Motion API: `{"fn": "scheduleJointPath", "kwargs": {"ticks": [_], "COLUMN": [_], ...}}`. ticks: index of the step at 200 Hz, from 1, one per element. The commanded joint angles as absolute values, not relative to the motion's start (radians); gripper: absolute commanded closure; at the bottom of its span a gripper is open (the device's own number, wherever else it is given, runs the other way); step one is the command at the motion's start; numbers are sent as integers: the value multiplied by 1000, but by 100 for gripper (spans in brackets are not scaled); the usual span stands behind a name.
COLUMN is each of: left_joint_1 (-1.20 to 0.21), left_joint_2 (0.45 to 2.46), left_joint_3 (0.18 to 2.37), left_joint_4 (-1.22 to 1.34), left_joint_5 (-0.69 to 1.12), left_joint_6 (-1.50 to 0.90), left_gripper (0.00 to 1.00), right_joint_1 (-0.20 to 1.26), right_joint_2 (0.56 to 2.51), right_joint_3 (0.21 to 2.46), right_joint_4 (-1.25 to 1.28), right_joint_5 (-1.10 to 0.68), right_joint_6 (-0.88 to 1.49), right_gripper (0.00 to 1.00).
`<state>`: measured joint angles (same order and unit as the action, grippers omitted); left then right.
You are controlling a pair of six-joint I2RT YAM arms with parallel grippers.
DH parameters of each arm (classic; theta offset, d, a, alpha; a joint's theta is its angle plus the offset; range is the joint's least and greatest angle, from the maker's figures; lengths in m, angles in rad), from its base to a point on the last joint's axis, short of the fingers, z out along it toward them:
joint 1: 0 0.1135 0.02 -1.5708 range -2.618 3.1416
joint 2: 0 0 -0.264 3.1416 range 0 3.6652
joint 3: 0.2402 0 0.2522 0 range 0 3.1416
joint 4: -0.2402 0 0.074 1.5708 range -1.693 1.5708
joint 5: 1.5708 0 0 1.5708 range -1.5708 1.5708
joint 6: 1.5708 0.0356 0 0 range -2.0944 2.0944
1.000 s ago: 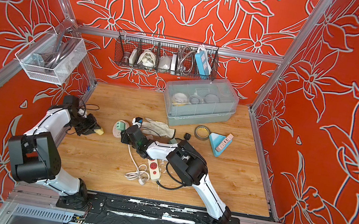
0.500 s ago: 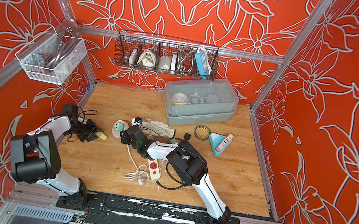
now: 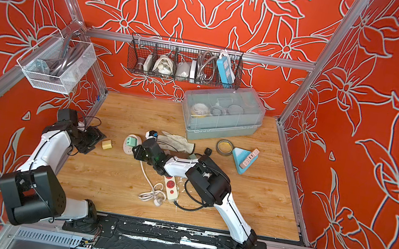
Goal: Pull the plug off the socket
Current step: Place the plug at the center of the board, then remove the plug from the socket.
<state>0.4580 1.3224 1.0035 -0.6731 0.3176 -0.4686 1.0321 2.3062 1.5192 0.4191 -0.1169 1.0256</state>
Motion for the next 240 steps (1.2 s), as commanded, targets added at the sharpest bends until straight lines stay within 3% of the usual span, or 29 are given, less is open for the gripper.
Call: {"fn": "scheduleJointPath", "kwargs": {"ticks": [1,24,73,115,240], "left_joint_1": [359,242,136,114,114], "left_joint_2": [1305,1338,1432,1481,1606], "left_joint_3": [1027,1053,1085,1089,1167], "left_joint_4": [-727,-740,-753,-755,-795], "left_joint_5": [295,305,348,393,414], "left_joint_6": [-389,-352,-295,-265,-275], "left_gripper": [33,36,38,38,64], "right_joint_1": [1031,1031,1031,1031,1031], "right_joint_2": [2291,2295,2298,2309,2319], "right_joint_3": [1537,1545,1546,1553,1539], "right_joint_4": [410,402,383,381,421], "right_joint_5": [-148,-156,-163,-170,-209], "right_joint_6": [1048,1062,1061,1062,1070], "right_gripper": [100,100,100,100,98]}}
